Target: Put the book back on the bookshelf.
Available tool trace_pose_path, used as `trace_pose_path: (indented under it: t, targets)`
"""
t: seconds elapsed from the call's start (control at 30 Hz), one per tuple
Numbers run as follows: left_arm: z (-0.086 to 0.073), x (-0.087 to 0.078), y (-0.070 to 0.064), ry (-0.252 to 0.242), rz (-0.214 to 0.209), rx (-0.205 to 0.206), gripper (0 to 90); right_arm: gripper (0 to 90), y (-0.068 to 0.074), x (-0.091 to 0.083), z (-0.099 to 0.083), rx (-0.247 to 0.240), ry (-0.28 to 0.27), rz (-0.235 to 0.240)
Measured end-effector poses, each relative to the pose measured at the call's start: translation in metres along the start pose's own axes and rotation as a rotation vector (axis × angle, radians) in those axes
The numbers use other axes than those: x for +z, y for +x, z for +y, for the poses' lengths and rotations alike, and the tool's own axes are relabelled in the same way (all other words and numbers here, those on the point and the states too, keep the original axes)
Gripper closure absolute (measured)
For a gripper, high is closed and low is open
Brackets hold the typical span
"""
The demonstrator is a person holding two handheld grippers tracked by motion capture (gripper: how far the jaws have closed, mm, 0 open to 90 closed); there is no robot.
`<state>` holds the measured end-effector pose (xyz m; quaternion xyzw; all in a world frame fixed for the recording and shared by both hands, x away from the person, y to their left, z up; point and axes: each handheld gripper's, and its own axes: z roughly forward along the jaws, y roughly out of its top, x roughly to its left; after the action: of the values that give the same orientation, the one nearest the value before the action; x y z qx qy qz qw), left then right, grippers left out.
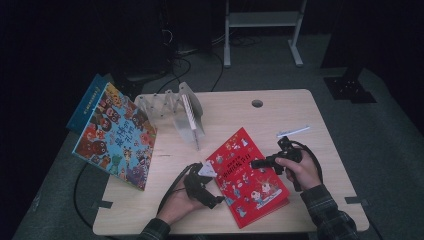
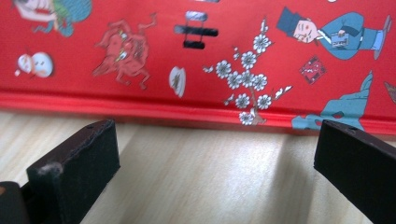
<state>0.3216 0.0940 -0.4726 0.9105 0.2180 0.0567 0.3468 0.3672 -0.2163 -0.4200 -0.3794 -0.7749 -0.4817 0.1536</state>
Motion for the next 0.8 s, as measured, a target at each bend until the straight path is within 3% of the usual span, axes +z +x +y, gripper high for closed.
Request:
trace_pose_path:
  t: [0.13, 0.3, 0.5, 0.8]
  targets:
    - [0.001, -0.007, 0.003, -0.042, -0.004, -0.026, 0.0, 78.7, 0.005, -0.006, 0.002, -0.023, -0.040, -0.022]
    - [0.000, -0.012, 0.006, -0.068, -0.009, -0.044, 0.0, 79.4, 0.010, -0.016, 0.004, -0.057, -0.110, -0.004]
    - [0.001, -0.017, 0.008, -0.094, -0.025, -0.053, 0.0, 79.4, 0.018, -0.023, 0.005, -0.108, -0.142, -0.005]
    - [0.006, -0.027, 0.013, -0.188, -0.063, -0.091, 0.0, 80.7, 0.032, -0.036, 0.007, -0.181, -0.215, -0.022]
